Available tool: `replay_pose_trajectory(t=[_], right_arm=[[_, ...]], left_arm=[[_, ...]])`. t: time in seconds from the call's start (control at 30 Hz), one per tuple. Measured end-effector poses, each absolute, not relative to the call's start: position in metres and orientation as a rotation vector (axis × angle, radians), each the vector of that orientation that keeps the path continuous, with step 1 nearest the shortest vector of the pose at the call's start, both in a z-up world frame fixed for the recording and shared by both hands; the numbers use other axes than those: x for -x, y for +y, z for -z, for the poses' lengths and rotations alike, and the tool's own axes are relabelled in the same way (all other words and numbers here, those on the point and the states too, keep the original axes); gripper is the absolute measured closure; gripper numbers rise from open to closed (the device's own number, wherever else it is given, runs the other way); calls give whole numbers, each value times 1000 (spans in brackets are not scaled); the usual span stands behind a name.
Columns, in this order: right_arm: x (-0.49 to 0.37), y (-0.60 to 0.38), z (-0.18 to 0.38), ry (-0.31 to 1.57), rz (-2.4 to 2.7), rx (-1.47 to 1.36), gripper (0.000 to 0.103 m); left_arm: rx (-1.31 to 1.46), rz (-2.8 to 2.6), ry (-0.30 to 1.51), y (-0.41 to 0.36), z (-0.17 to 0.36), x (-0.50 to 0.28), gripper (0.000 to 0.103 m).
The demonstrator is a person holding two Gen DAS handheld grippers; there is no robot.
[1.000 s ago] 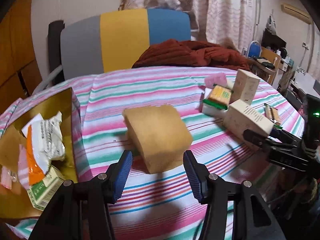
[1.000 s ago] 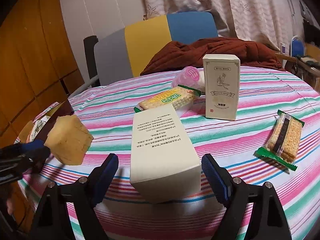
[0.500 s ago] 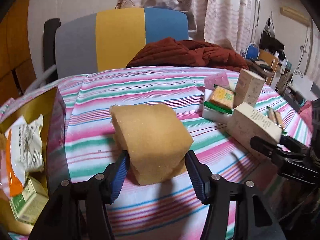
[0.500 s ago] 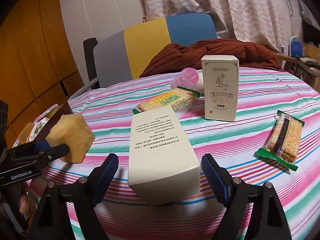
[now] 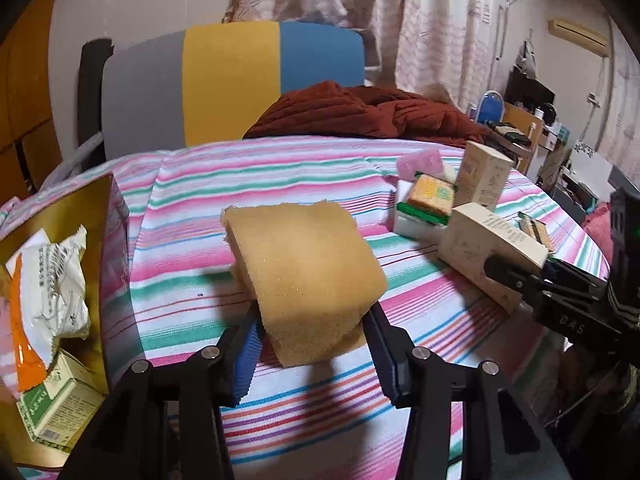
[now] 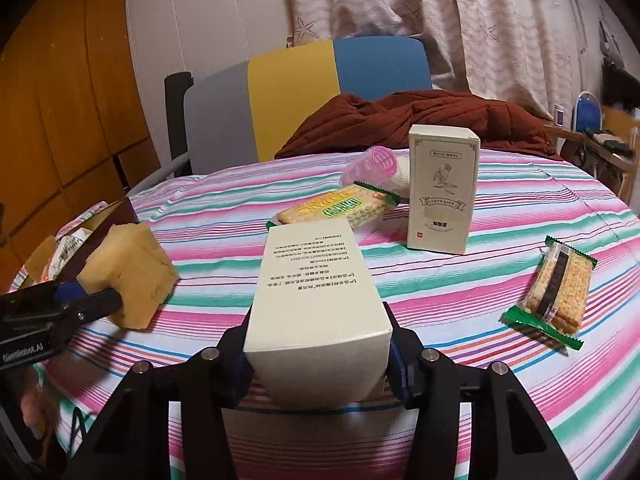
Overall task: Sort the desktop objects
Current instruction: 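Carry the sponge and cream box over the gold tray and open both grippers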
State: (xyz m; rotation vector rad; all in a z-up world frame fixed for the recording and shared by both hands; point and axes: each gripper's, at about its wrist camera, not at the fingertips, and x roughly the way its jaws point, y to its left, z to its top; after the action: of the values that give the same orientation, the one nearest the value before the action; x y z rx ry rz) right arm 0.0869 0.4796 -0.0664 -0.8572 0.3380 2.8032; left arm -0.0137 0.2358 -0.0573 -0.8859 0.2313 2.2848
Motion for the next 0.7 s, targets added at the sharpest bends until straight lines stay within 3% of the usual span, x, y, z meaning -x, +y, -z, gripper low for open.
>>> replay_pose_trajectory(t=[0.7], right_arm=[[-49, 372, 3, 285, -3101, 813, 50]], left_arm=[[770, -2520, 46, 116, -1, 9, 53]])
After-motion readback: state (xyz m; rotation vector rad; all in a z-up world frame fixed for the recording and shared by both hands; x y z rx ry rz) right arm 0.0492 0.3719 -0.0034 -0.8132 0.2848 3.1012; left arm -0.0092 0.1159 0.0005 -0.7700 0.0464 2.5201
